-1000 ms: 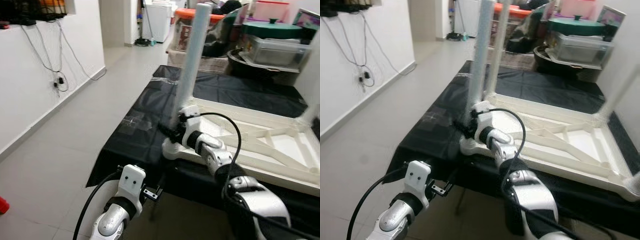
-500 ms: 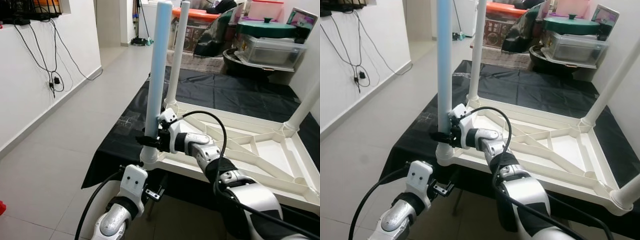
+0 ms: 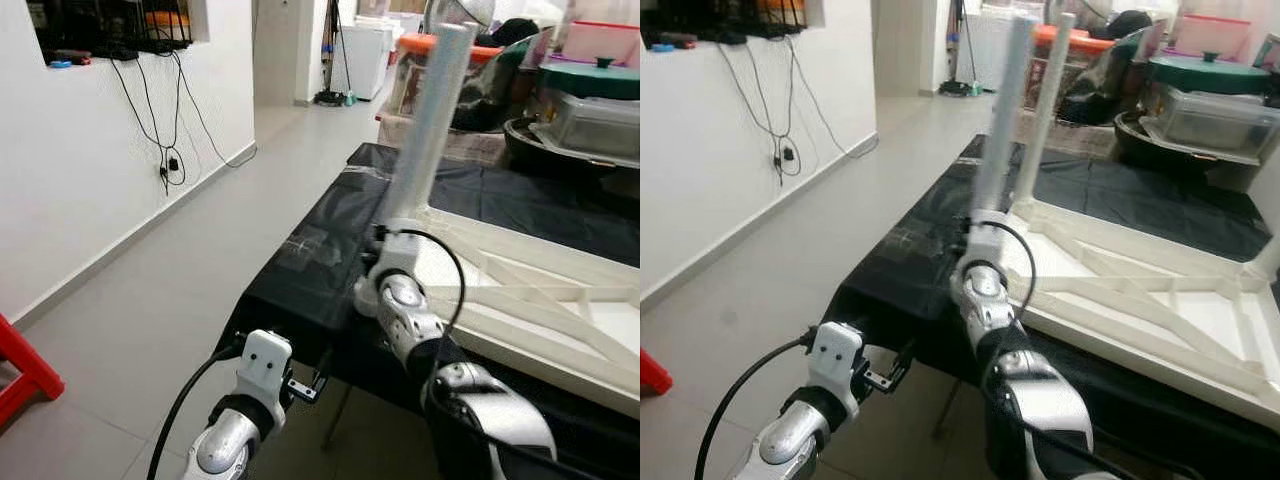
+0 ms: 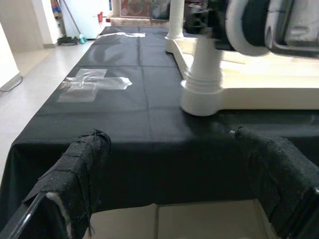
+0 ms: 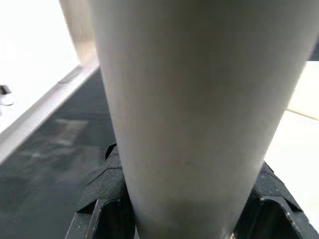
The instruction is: Building children table
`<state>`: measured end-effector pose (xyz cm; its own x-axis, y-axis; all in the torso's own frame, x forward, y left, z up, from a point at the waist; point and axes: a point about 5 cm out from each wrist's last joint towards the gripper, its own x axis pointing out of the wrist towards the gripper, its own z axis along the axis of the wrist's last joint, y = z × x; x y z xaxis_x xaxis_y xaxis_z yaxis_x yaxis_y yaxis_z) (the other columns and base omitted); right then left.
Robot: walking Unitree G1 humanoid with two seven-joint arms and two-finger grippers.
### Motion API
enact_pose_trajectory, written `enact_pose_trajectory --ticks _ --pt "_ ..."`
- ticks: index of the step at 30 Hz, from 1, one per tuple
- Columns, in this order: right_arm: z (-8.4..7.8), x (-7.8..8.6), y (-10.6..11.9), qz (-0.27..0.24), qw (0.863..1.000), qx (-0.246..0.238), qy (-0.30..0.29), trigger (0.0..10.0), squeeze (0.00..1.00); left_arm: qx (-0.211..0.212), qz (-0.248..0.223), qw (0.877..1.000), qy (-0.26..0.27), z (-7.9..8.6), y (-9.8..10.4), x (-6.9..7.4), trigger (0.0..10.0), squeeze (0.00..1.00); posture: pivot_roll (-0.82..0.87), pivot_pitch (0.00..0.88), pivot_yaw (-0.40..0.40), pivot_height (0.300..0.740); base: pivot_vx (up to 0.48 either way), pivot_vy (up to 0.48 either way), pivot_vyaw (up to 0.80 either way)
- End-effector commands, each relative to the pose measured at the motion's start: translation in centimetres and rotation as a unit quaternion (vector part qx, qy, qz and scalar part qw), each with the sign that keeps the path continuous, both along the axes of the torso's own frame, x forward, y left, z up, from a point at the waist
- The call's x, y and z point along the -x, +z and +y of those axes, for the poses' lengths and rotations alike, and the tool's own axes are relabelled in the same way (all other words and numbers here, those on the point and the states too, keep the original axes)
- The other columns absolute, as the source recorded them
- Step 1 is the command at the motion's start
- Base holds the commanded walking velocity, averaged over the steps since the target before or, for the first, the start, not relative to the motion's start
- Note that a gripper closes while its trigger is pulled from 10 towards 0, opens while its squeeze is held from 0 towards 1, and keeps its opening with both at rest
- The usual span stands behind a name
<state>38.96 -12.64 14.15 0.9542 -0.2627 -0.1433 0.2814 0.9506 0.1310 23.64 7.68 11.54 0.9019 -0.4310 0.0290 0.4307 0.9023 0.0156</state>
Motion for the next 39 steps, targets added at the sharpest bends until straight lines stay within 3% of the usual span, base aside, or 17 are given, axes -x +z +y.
enact_pose_trajectory --ticks 1,3,4,5,6,7,8,11,12,17,24,27,29,32,35,36,39 --pt "-0.8 0.9 -1.9 0.038 0.998 -0.019 -0.042 0.0 0.00 -0.001 0.006 1.000 -0.004 -0.2 -0.3 -0.1 10.0 0.00 0.08 0.000 -0.101 0.740 0.000 0.000 0.00" --pt "0.0 0.9 -1.9 0.034 0.999 -0.023 -0.034 0.0 0.00 -0.002 0.006 1.000 -0.004 -0.2 -0.3 -0.1 10.0 0.00 0.07 0.000 -0.102 0.740 0.000 0.000 0.00" --pt "1.2 0.8 -1.7 0.029 0.999 -0.033 -0.001 10.0 0.00 -0.002 0.006 1.000 -0.004 -0.2 -0.3 -0.1 10.0 0.00 0.07 0.000 -0.102 0.740 0.000 0.000 0.00" --pt "1.2 0.8 -1.7 0.029 0.999 -0.033 -0.001 10.0 0.00 -0.002 0.006 1.000 -0.004 -0.2 -0.3 -0.1 10.0 0.00 0.07 0.000 -0.102 0.740 0.000 0.000 0.00" --pt "2.6 0.6 -1.4 0.015 0.997 -0.053 0.050 10.0 0.69 -0.003 0.005 1.000 -0.004 -0.2 -0.3 -0.1 10.0 0.00 0.08 0.000 -0.104 0.740 0.000 0.000 0.00" --pt "2.6 0.6 -1.4 0.015 0.997 -0.053 0.050 10.0 0.69 -0.003 0.005 1.000 -0.004 -0.2 -0.3 -0.1 10.0 0.00 0.08 0.000 -0.104 0.740 0.000 0.000 0.00" --pt "3.6 0.4 -0.9 -0.001 0.994 -0.059 0.094 10.0 1.00 -0.003 0.005 1.000 -0.004 -0.2 -0.3 -0.1 10.0 0.00 0.08 0.000 -0.101 0.740 0.000 0.000 0.00" --pt "4.1 0.4 -0.6 -0.010 0.992 -0.059 0.112 10.0 1.00 -0.003 0.005 1.000 -0.004 -0.2 -0.3 -0.1 10.0 0.00 0.08 0.000 -0.102 0.740 0.000 0.000 0.00" --pt "4.2 0.0 0.3 -0.033 0.985 -0.057 0.157 10.0 0.00 -0.003 0.004 1.000 -0.004 -0.2 -0.3 -0.2 10.0 0.00 0.07 0.000 -0.105 0.740 0.000 0.000 0.00" --pt "3.8 -0.6 2.0 -0.073 0.964 -0.041 0.251 10.0 0.00 -0.003 0.004 1.000 -0.006 -0.2 -0.3 -0.2 10.0 0.00 0.07 0.000 -0.101 0.740 0.000 0.000 0.00" --pt "3.8 -0.2 2.7 -0.048 0.876 0.004 0.480 10.0 0.00 -0.004 0.003 1.000 -0.009 -0.3 -0.4 -0.3 10.0 0.00 0.08 0.000 -0.108 0.740 0.000 0.000 0.00" --pt "4.6 0.7 2.3 -0.017 0.805 0.033 0.592 10.0 0.00 -0.005 0.002 1.000 -0.008 -0.3 -0.3 -0.4 10.0 0.00 0.09 0.000 -0.115 0.740 0.000 0.000 0.00" --pt "4.6 0.7 2.3 -0.017 0.805 0.033 0.592 10.0 0.00 -0.005 0.002 1.000 -0.008 -0.3 -0.3 -0.4 10.0 0.00 0.09 0.000 -0.115 0.740 0.000 0.000 0.00" --pt "6.1 1.9 1.2 0.026 0.731 0.050 0.680 10.0 0.00 -0.005 0.001 1.000 -0.007 -0.3 -0.3 -0.3 10.0 0.00 0.09 0.000 -0.121 0.740 0.000 0.000 0.00" --pt "6.4 2.2 0.9 0.034 0.719 0.054 0.692 10.0 0.00 -0.004 0.001 1.000 -0.007 -0.3 -0.3 -0.3 10.0 0.00 0.09 0.000 -0.121 0.740 0.000 0.000 0.00" --pt "7.0 2.3 0.4 0.040 0.724 0.064 0.686 0.0 0.00 -0.005 0.001 1.000 -0.006 -0.3 -0.4 -0.2 10.0 0.00 0.10 0.000 -0.121 0.740 0.000 0.000 0.00" --pt "7.1 2.3 0.3 0.039 0.732 0.069 0.677 0.0 0.00 -0.005 0.001 1.000 -0.006 -0.3 -0.4 -0.1 10.0 0.00 0.10 0.000 -0.121 0.740 0.000 0.000 0.00"
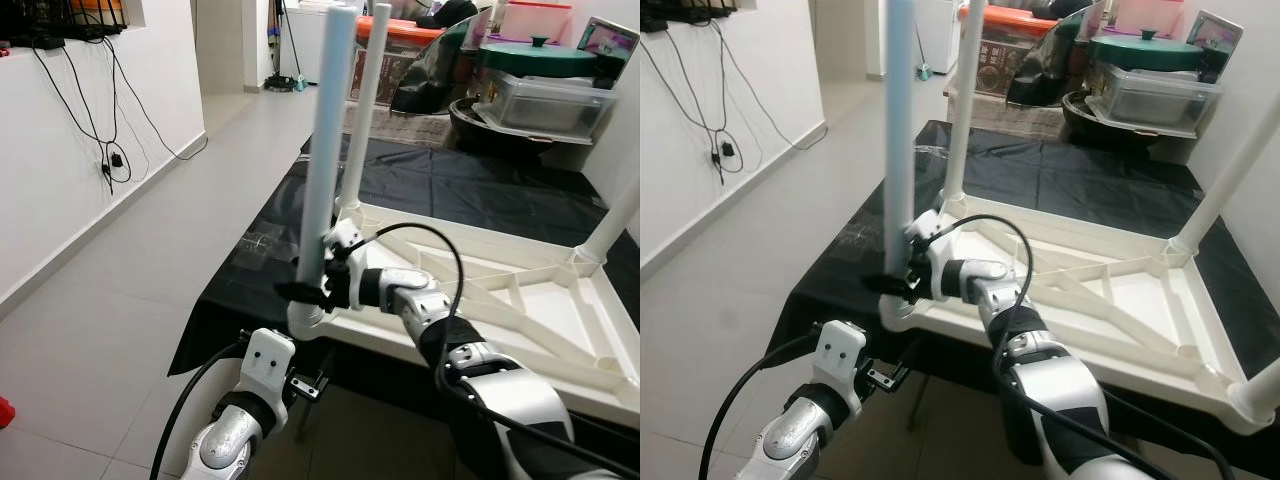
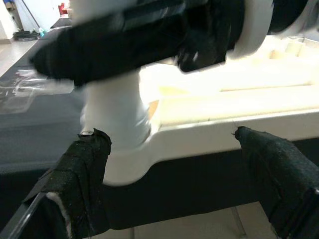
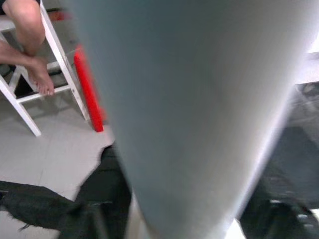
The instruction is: Building children table
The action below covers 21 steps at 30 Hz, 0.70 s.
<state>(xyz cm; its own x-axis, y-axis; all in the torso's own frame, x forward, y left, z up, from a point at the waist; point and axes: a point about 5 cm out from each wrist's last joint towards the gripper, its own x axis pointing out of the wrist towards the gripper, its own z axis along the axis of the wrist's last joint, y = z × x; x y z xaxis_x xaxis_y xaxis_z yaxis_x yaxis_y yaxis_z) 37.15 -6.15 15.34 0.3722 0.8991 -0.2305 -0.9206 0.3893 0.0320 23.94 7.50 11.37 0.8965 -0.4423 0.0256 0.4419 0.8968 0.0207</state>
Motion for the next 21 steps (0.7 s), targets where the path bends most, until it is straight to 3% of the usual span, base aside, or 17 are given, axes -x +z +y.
enact_pose_trajectory --ticks 1,3,4,6,7,8,9,10,11,12,13,14,15,16,17,18,21 --pt "0.6 0.5 -0.9 0.012 1.000 0.018 0.013 0.0 0.00 -0.002 0.001 1.000 0.000 -0.1 -0.2 0.1 10.0 0.00 0.10 0.000 -0.121 0.740 0.000 0.000 0.00" --pt "0.6 0.3 -0.9 -0.002 1.000 0.019 -0.008 0.0 0.00 -0.002 0.001 1.000 0.000 -0.1 -0.2 0.2 10.0 0.00 0.10 0.000 -0.122 0.740 0.000 0.000 0.00" --pt "0.3 -0.3 -0.8 -0.022 0.997 0.017 -0.073 0.0 0.00 -0.002 0.002 1.000 0.000 -0.1 -0.3 0.2 10.0 0.00 0.09 0.000 -0.117 0.740 0.000 0.000 0.00" --pt "0.3 -0.3 -0.8 -0.022 0.997 0.017 -0.073 0.0 0.00 -0.002 0.002 1.000 0.000 -0.1 -0.3 0.2 10.0 0.00 0.09 0.000 -0.117 0.740 0.000 0.000 0.00" --pt "-0.4 -1.0 -0.6 -0.038 0.988 0.006 -0.151 0.0 0.00 -0.002 0.002 1.000 -0.001 -0.1 -0.3 0.2 10.0 0.00 0.09 0.000 -0.116 0.740 0.000 0.000 0.00" --pt "-1.6 -1.8 -0.4 -0.047 0.966 0.000 -0.255 0.0 0.00 -0.002 0.003 1.000 -0.002 0.0 -0.3 0.2 10.0 0.00 0.09 0.000 -0.108 0.740 0.000 0.000 0.00" --pt "-3.7 -2.4 -0.6 -0.045 0.925 -0.006 -0.378 0.0 0.00 -0.002 0.004 1.000 -0.002 0.0 -0.3 0.3 10.0 0.00 0.09 0.000 -0.106 0.740 0.000 0.000 0.00" --pt "-5.2 -2.7 -0.7 -0.040 0.892 -0.007 -0.451 0.0 0.00 -0.002 0.004 1.000 -0.002 0.0 -0.3 0.3 10.0 0.00 0.08 0.000 -0.103 0.740 0.000 0.000 0.00" --pt "-5.2 -2.7 -0.7 -0.040 0.892 -0.007 -0.451 0.0 0.00 -0.002 0.004 1.000 -0.002 0.0 -0.3 0.3 10.0 0.00 0.08 0.000 -0.103 0.740 0.000 0.000 0.00" --pt "-6.8 -2.7 -0.9 -0.027 0.850 -0.016 -0.525 0.0 0.00 -0.002 0.004 1.000 -0.002 0.0 -0.3 0.2 10.0 0.00 0.08 0.000 -0.103 0.740 0.000 0.000 0.00" --pt "-7.8 -2.7 -1.1 -0.017 0.826 -0.022 -0.563 0.0 0.00 -0.002 0.004 1.000 -0.003 0.0 -0.3 0.2 10.0 0.00 0.08 0.000 -0.103 0.740 0.000 0.000 0.00" --pt "-9.1 -2.4 -1.5 -0.004 0.783 -0.031 -0.621 0.0 0.00 -0.002 0.004 1.000 -0.003 0.1 -0.3 0.2 10.0 0.00 0.08 0.000 -0.097 0.740 0.000 0.000 0.00" --pt "-9.1 -2.4 -1.5 -0.004 0.783 -0.031 -0.621 0.0 0.00 -0.002 0.004 1.000 -0.003 0.1 -0.3 0.2 10.0 0.00 0.08 0.000 -0.097 0.740 0.000 0.000 0.00" --pt "-9.9 -2.0 -2.2 0.013 0.734 -0.040 -0.678 0.0 0.00 -0.002 0.005 1.000 -0.003 0.1 -0.3 0.2 10.0 0.00 0.07 0.000 -0.096 0.740 0.000 0.000 0.00" --pt "-9.9 -2.0 -2.2 0.013 0.734 -0.040 -0.678 0.0 0.00 -0.002 0.005 1.000 -0.003 0.1 -0.3 0.2 10.0 0.00 0.07 0.000 -0.096 0.740 0.000 0.000 0.00" --pt "-10.2 -1.5 -2.8 0.028 0.703 -0.044 -0.709 0.0 0.00 -0.002 0.005 1.000 -0.003 0.1 -0.3 0.2 10.0 0.00 0.07 0.000 -0.096 0.740 0.000 0.000 0.00" --pt "-9.2 -1.1 -3.6 0.052 0.686 -0.052 -0.723 0.0 0.00 -0.003 0.005 1.000 -0.004 0.1 -0.3 0.2 10.0 0.00 0.08 0.000 -0.100 0.740 0.000 0.000 0.00"
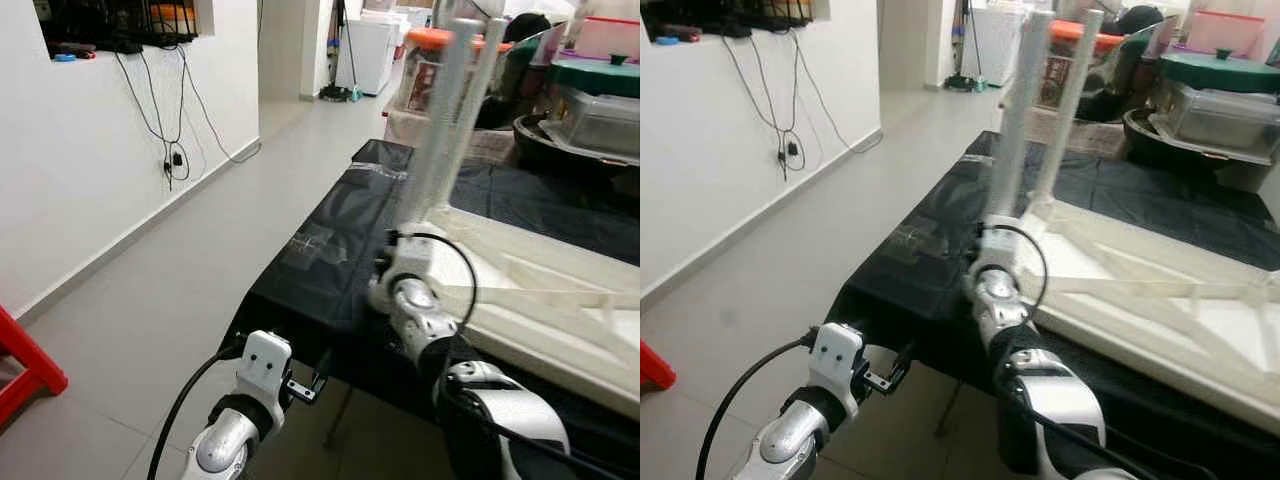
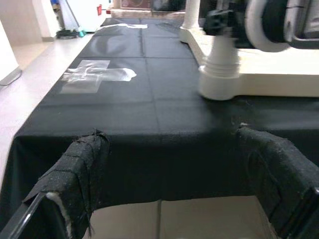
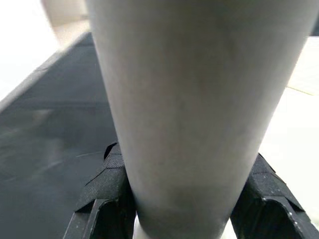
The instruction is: Building children table
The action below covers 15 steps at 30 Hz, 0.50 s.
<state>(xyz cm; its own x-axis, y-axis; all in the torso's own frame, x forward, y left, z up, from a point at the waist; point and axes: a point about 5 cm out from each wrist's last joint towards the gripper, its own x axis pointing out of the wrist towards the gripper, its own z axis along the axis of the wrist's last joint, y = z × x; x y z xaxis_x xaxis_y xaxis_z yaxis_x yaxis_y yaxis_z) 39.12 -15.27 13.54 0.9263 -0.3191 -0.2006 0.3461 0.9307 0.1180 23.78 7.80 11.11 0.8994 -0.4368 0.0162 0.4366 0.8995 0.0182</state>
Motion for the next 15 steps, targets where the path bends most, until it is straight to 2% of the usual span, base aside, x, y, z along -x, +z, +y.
enact_pose_trajectory --ticks 1,2,3,4,5,6,7,8,9,10,11,12,14,15 --pt "1.5 1.0 -2.1 0.035 0.997 -0.058 -0.028 0.0 0.00 -0.002 0.000 1.000 -0.007 -0.2 -0.1 0.0 10.0 0.00 0.08 0.000 -0.102 0.740 0.000 0.000 0.00" --pt "1.5 1.0 -2.1 0.035 0.997 -0.058 -0.028 0.0 0.00 -0.002 0.000 1.000 -0.007 -0.2 -0.1 0.0 10.0 0.00 0.08 0.000 -0.102 0.740 0.000 0.000 0.00" --pt "2.6 1.1 -2.2 0.036 0.997 -0.068 -0.010 0.0 0.00 -0.002 0.000 1.000 -0.007 -0.2 -0.1 0.0 10.0 0.00 0.08 0.000 -0.102 0.740 0.000 0.000 0.00" --pt "2.6 1.1 -2.2 0.036 0.997 -0.068 -0.010 0.0 0.00 -0.002 0.000 1.000 -0.007 -0.2 -0.1 0.0 10.0 0.00 0.08 0.000 -0.102 0.740 0.000 0.000 0.00" --pt "4.0 1.0 -2.0 0.031 0.996 -0.080 0.025 10.0 1.00 -0.002 -0.001 1.000 -0.006 -0.2 -0.1 0.0 10.0 0.00 0.08 0.000 -0.102 0.740 0.000 0.000 0.00" --pt "5.3 0.8 -1.5 0.009 0.993 -0.093 0.071 10.0 1.00 -0.002 -0.001 1.000 -0.006 -0.2 0.0 0.0 10.0 0.00 0.08 0.000 -0.098 0.740 0.000 0.000 0.00" --pt "5.3 0.8 -1.5 0.009 0.993 -0.093 0.071 10.0 1.00 -0.002 -0.001 1.000 -0.006 -0.2 0.0 0.0 10.0 0.00 0.08 0.000 -0.098 0.740 0.000 0.000 0.00" --pt "6.0 0.5 -0.6 -0.023 0.990 -0.081 0.116 10.0 1.00 -0.002 -0.001 1.000 -0.006 -0.3 0.0 0.0 10.0 0.00 0.08 0.000 -0.104 0.740 0.000 0.000 0.00" --pt "6.0 0.5 -0.6 -0.023 0.990 -0.081 0.116 10.0 1.00 -0.002 -0.001 1.000 -0.006 -0.3 0.0 0.0 10.0 0.00 0.08 0.000 -0.104 0.740 0.000 0.000 0.00" --pt "6.5 0.4 0.0 -0.045 0.986 -0.071 0.145 10.0 0.91 -0.002 -0.001 1.000 -0.006 -0.3 0.0 0.0 10.0 0.00 0.08 0.000 -0.104 0.740 0.000 0.000 0.00" --pt "6.6 0.1 0.6 -0.065 0.978 -0.076 0.182 10.0 0.00 -0.002 -0.001 1.000 -0.006 -0.3 0.0 -0.1 10.0 0.00 0.08 0.000 -0.103 0.740 0.000 0.000 0.00" --pt "6.6 0.1 0.6 -0.065 0.978 -0.076 0.182 10.0 0.00 -0.002 -0.001 1.000 -0.006 -0.3 0.0 -0.1 10.0 0.00 0.08 0.000 -0.103 0.740 0.000 0.000 0.00" --pt "6.0 -0.2 1.5 -0.093 0.962 -0.056 0.252 10.0 0.00 -0.002 -0.001 1.000 -0.006 -0.3 0.0 -0.1 10.0 0.00 0.08 0.000 -0.101 0.740 0.000 0.000 0.00" --pt "6.0 -0.2 1.5 -0.093 0.962 -0.056 0.252 10.0 0.00 -0.002 -0.001 1.000 -0.006 -0.3 0.0 -0.1 10.0 0.00 0.08 0.000 -0.101 0.740 0.000 0.000 0.00"
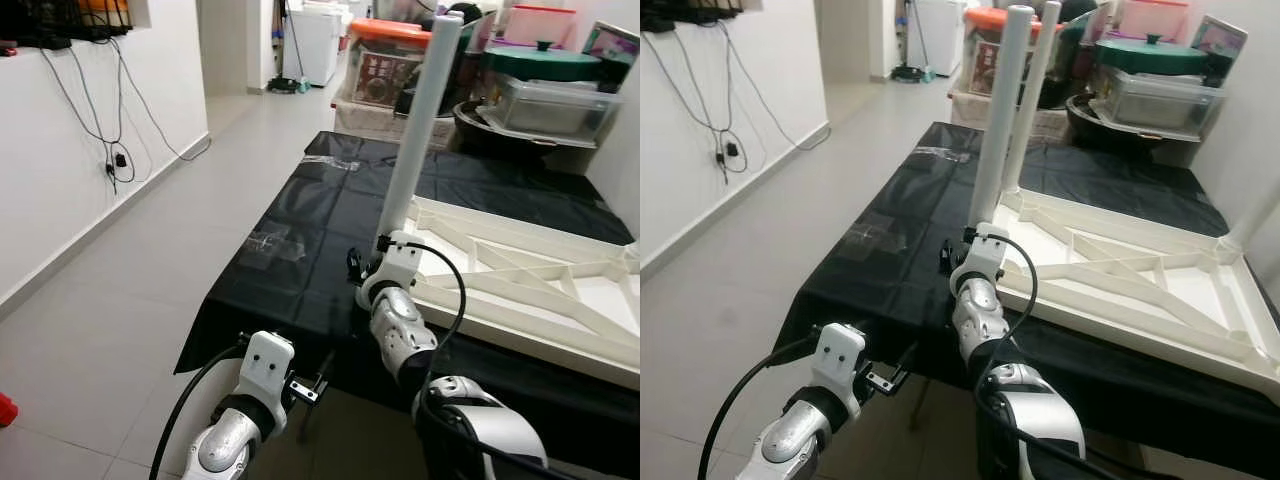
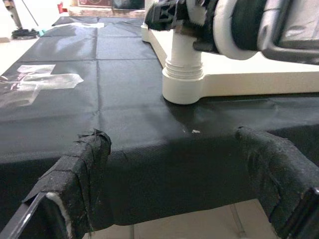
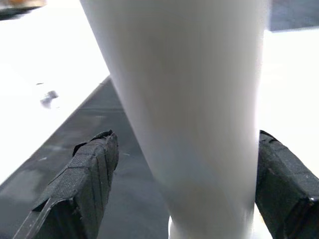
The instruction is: Building children table
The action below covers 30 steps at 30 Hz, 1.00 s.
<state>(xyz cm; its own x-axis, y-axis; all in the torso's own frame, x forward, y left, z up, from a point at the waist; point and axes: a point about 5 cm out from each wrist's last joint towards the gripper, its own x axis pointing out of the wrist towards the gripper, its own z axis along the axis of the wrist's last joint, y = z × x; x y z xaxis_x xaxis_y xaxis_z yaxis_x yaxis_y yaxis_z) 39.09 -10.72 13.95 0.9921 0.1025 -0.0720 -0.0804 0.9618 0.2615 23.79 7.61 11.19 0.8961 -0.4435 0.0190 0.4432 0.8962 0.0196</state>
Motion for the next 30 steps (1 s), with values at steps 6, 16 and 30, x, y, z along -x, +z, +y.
enact_pose_trajectory --ticks 6,16,30 --pt "0.6 -0.2 1.4 -0.049 0.978 0.089 0.184 10.0 0.00 -0.001 0.000 1.000 -0.003 -0.1 -0.1 -0.1 10.0 0.00 0.07 0.000 -0.097 0.740 0.000 0.000 0.00" --pt "3.3 1.0 2.7 -0.031 0.876 0.101 0.470 10.0 0.00 -0.004 -0.001 1.000 -0.005 -0.1 -0.1 0.0 10.0 0.00 0.09 0.000 -0.103 0.740 0.000 0.000 0.00" --pt "3.4 0.7 1.4 -0.018 0.916 0.125 0.381 0.0 0.00 -0.002 0.000 1.000 -0.004 -0.1 0.0 0.0 10.0 0.00 0.09 0.000 -0.102 0.740 0.000 0.000 0.00"
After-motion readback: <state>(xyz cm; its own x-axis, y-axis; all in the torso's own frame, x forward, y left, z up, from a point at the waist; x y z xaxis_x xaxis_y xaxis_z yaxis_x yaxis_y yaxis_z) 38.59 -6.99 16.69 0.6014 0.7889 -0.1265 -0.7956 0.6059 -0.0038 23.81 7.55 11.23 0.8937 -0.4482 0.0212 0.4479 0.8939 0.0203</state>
